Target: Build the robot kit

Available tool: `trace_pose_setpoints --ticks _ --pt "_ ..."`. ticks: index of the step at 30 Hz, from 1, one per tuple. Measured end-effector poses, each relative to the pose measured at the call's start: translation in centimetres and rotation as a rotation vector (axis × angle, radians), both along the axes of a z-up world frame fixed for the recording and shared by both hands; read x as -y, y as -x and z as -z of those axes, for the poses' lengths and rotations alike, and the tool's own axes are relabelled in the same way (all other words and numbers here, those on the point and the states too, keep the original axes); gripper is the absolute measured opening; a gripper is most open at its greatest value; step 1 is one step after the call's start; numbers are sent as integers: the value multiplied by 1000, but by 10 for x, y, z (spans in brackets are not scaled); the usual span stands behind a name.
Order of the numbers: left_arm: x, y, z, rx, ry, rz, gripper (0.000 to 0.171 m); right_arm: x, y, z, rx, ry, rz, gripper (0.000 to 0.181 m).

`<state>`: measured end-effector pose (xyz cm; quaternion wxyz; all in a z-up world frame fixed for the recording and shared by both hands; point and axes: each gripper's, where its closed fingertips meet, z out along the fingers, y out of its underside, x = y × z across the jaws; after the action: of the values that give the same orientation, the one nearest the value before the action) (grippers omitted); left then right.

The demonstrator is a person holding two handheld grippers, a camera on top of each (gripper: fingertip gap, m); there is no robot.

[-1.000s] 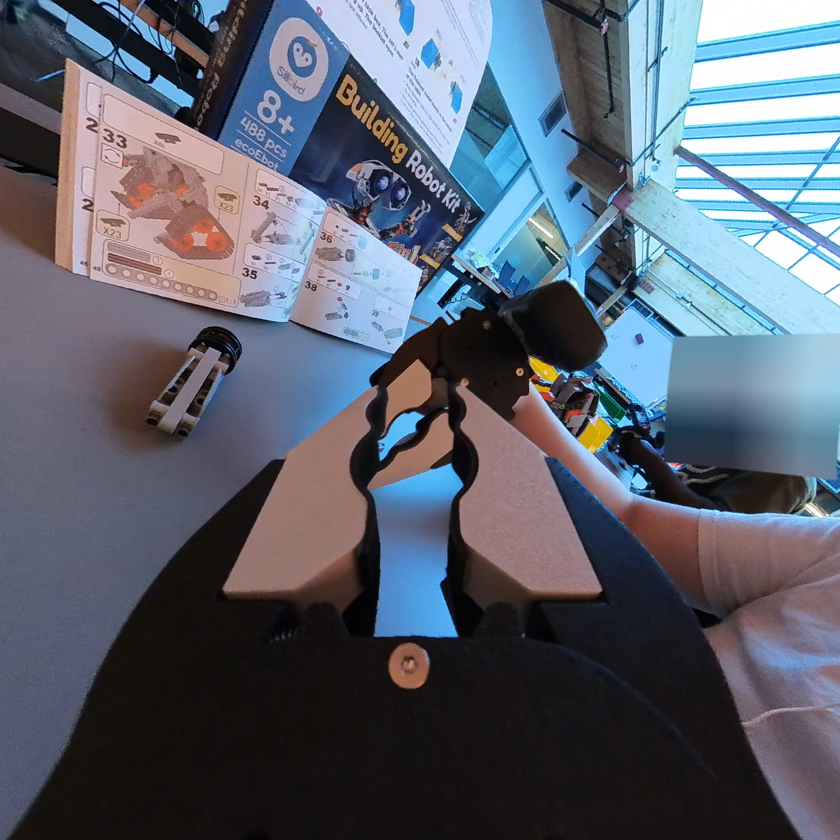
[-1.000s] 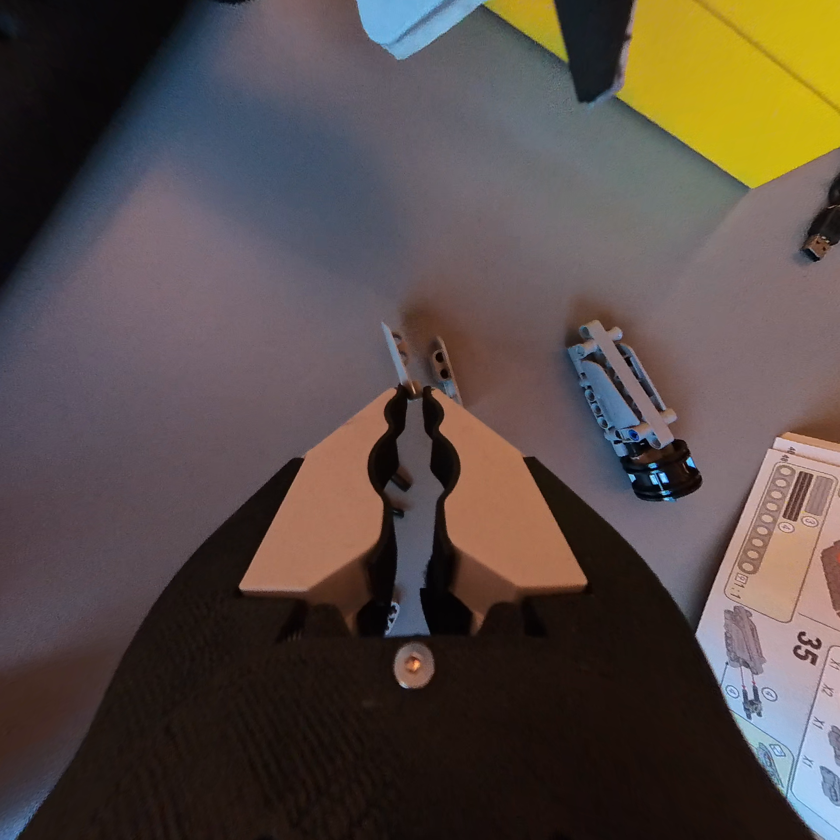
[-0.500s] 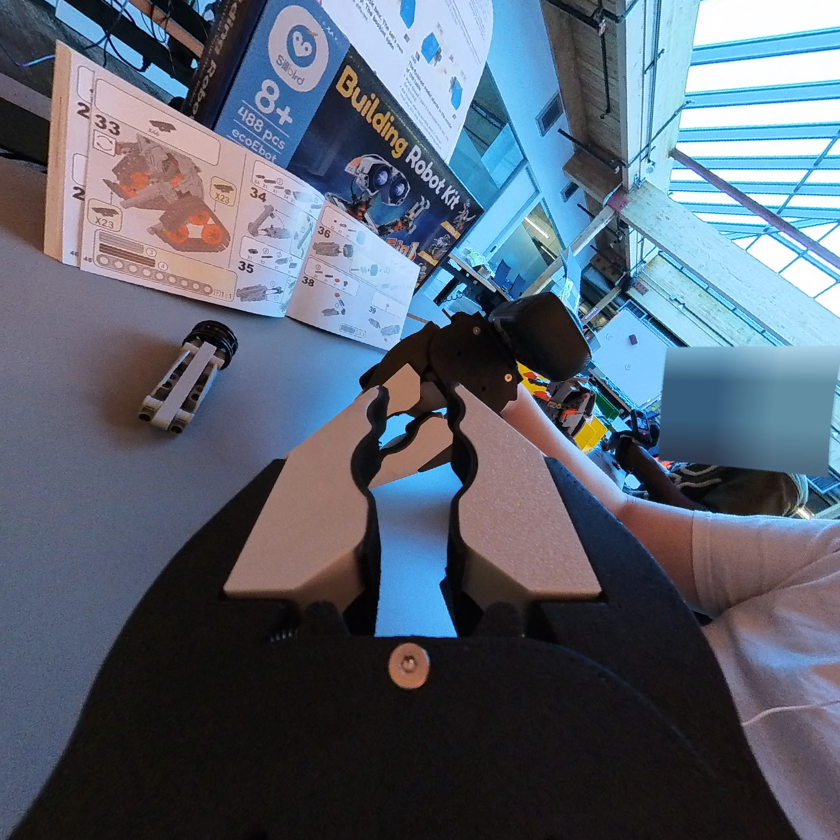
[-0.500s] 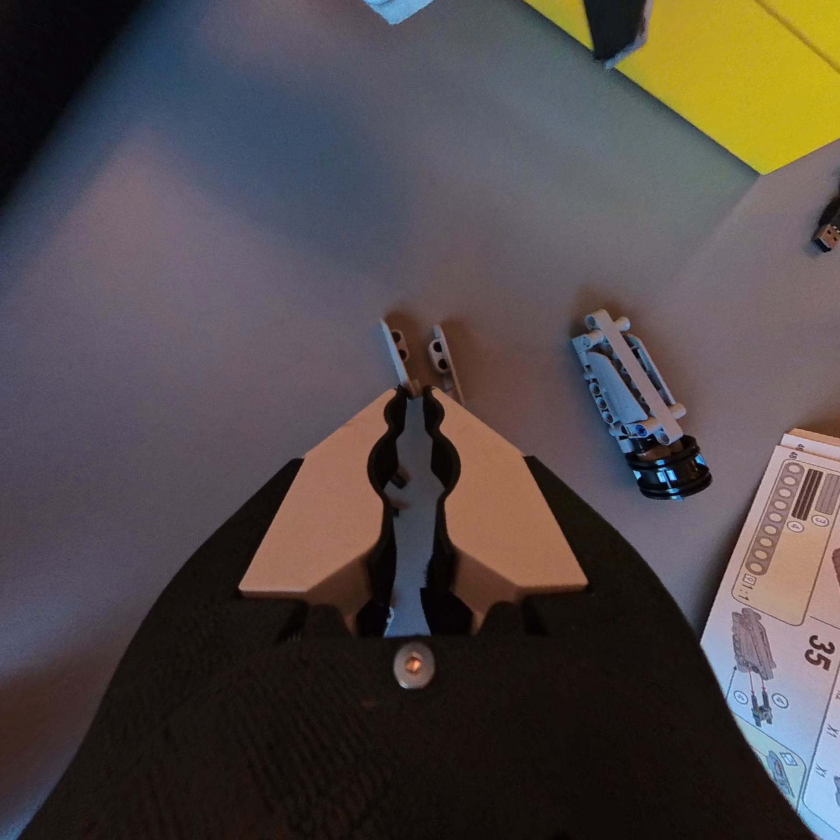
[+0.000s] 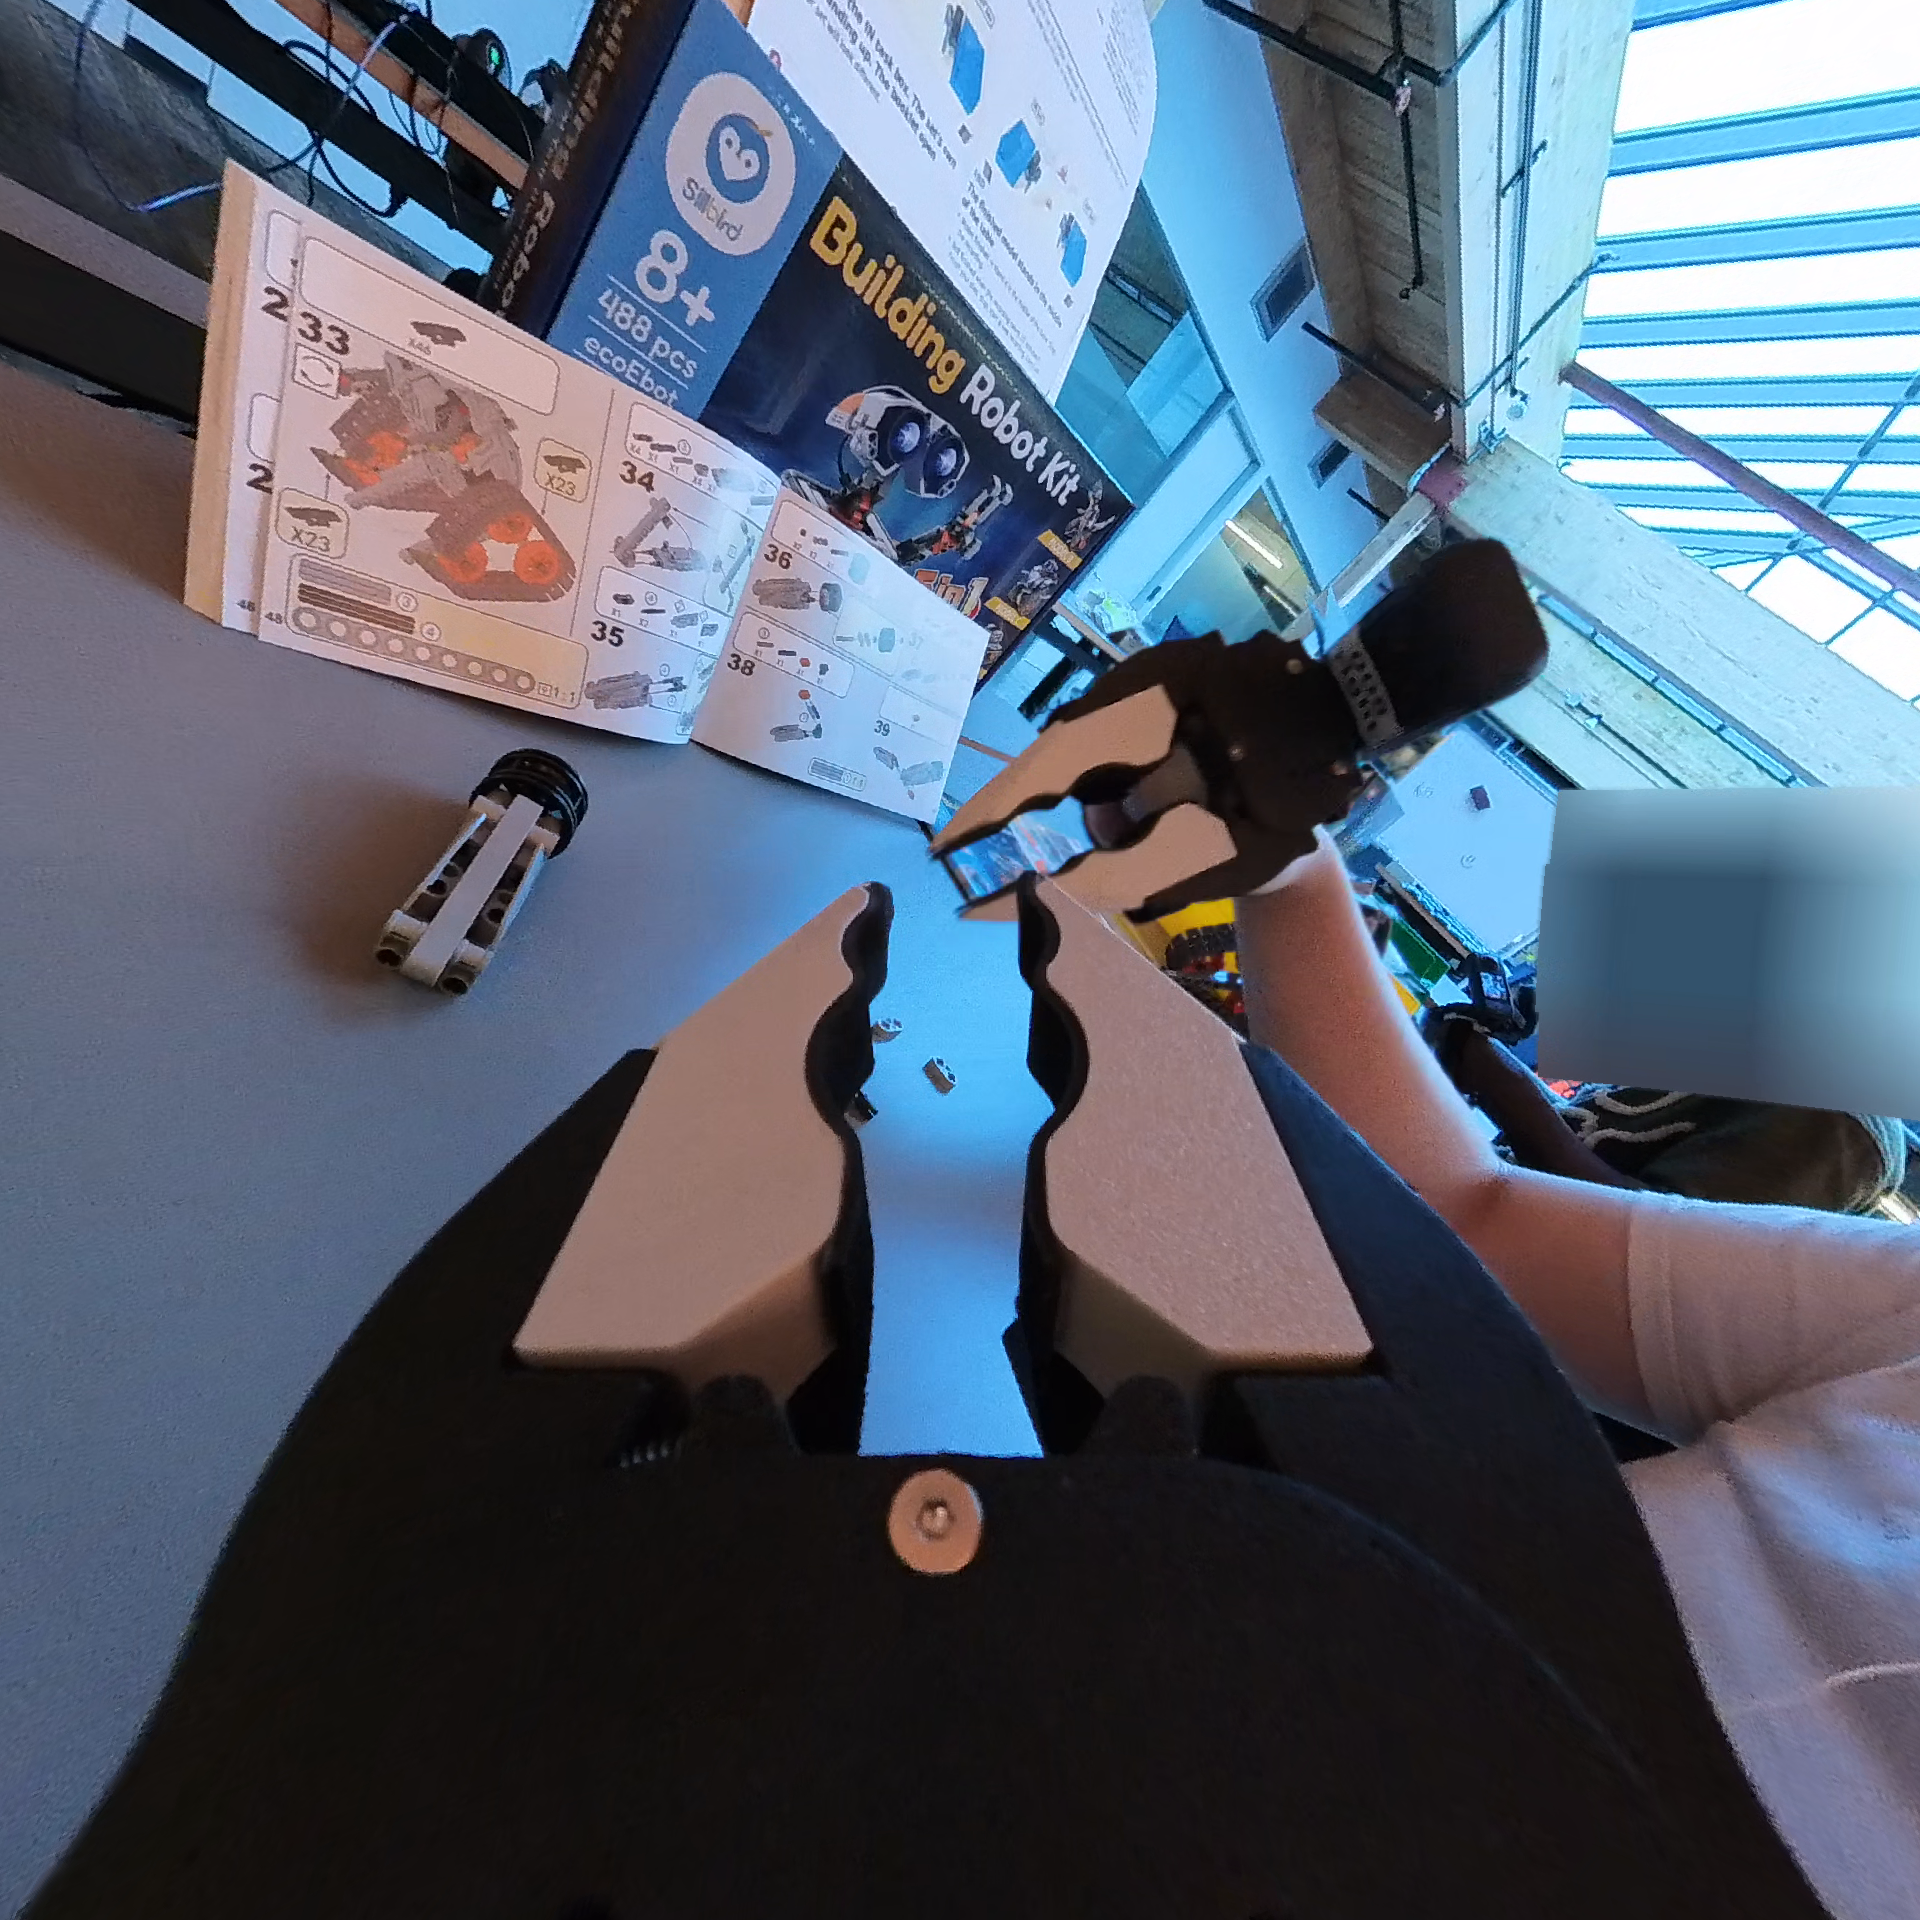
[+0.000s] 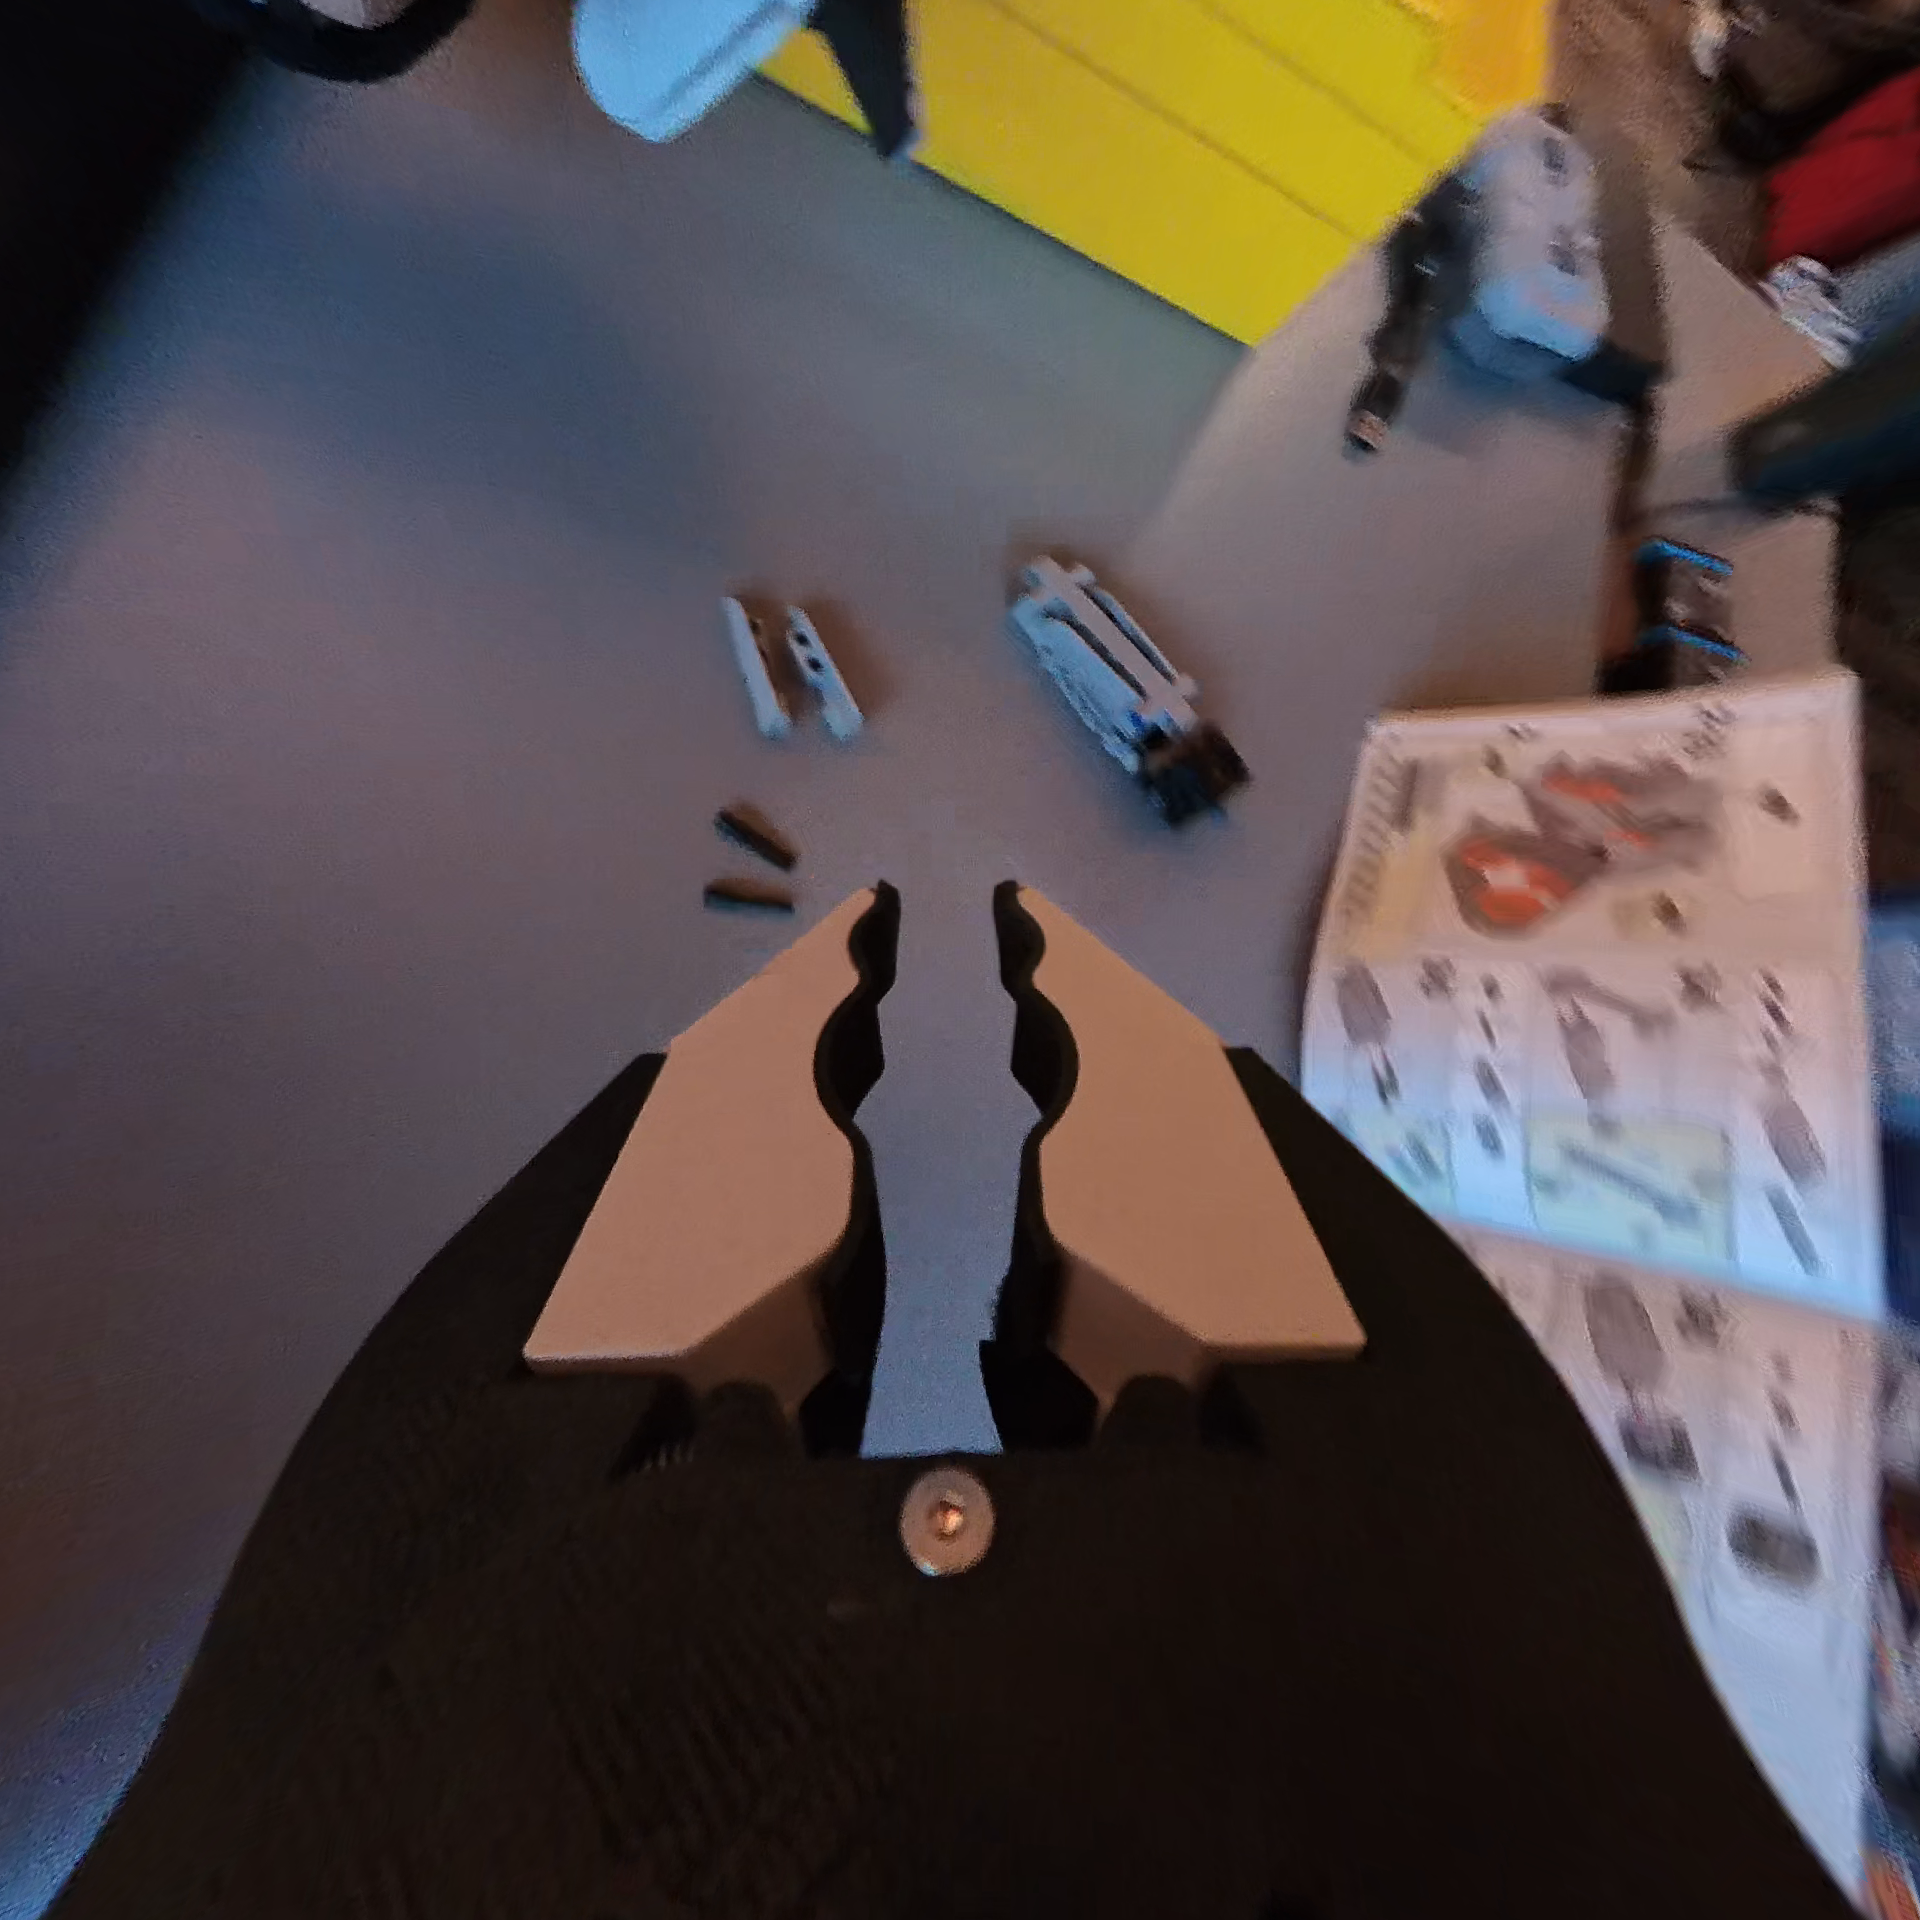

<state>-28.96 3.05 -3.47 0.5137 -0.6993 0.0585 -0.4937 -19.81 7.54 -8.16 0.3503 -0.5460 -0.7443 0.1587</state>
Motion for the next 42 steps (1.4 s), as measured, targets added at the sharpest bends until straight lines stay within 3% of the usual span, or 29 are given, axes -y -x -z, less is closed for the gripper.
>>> trace_pose_setpoints --ticks 4,8,13,17,30,39,42 --pt "2 -1 -2 5 -7 7 23 -6 -42 0 5 15 148 17" --pt "5 -8 1 -41 -11 21 23 -4 -68 28 16 13 300 17" --pt "8 -12 -1 -57 -28 27 23 19 -76 56 -121 152 408 17" --pt "11 -15 -1 -70 -37 37 23 41 -67 63 -166 230 352 24" --pt "12 -20 1 -77 -27 54 23 39 -63 77 -167 300 350 26" --pt "9 -18 2 -74 -20 46 23 28 -55 52 -260 248 327 23" --pt "9 -19 3 -75 -17 48 23 25 -42 52 -200 197 254 22"
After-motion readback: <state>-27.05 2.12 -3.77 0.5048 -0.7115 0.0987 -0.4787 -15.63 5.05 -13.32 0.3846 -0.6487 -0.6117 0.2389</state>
